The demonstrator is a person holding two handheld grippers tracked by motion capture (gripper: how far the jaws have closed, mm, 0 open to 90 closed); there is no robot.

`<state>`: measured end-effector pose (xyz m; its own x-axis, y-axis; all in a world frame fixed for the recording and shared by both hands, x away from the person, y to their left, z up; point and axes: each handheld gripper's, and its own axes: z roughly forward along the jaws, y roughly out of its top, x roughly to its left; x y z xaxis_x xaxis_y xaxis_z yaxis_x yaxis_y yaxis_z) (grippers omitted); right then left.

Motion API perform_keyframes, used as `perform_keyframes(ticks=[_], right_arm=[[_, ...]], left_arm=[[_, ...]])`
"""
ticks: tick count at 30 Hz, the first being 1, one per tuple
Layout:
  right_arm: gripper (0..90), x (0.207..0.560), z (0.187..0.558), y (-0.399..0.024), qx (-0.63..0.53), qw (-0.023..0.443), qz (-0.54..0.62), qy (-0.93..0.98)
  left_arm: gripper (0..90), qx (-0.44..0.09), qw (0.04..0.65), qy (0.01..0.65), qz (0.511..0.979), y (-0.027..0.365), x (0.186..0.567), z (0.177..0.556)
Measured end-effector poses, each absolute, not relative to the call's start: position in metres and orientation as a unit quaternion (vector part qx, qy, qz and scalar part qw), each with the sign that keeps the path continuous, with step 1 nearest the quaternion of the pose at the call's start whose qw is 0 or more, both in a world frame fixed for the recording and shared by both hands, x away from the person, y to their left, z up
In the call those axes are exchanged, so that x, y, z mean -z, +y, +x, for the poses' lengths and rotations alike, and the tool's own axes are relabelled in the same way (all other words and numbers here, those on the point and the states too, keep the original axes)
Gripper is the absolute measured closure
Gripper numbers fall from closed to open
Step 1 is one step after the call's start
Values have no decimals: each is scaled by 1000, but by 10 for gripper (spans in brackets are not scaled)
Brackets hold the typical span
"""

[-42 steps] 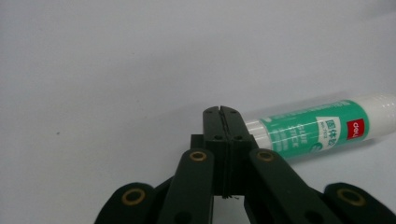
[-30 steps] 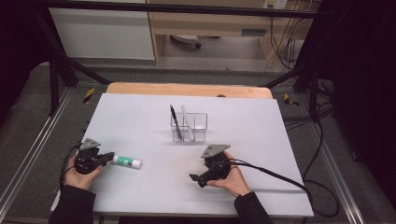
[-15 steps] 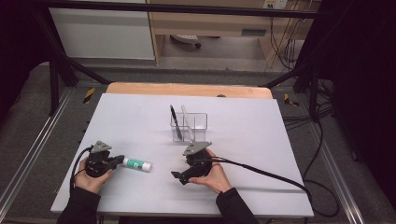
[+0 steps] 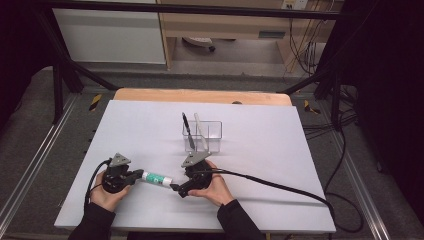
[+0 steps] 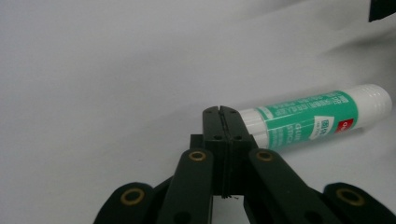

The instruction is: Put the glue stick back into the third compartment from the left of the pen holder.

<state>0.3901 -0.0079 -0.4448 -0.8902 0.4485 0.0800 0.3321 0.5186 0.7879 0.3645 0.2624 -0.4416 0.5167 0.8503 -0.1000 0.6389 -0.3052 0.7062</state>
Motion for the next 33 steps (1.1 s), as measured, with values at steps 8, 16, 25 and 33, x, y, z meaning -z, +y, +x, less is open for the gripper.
perform_keyframes(ticks=[8, 16, 25, 33], right_arm=[[194, 452, 388, 2, -434, 64, 206, 874], [393, 456, 387, 5, -438, 52, 185, 878], [584, 458, 388, 8, -434, 45, 165, 885], [649, 461, 389, 9, -431, 41, 157, 888]], left_arm=[[893, -148, 360, 458, 799, 253, 442, 362], [893, -147, 360, 456, 801, 254, 441, 363], [893, -147, 362, 454, 801, 254, 441, 362], [891, -149, 360, 451, 803, 254, 441, 362]])
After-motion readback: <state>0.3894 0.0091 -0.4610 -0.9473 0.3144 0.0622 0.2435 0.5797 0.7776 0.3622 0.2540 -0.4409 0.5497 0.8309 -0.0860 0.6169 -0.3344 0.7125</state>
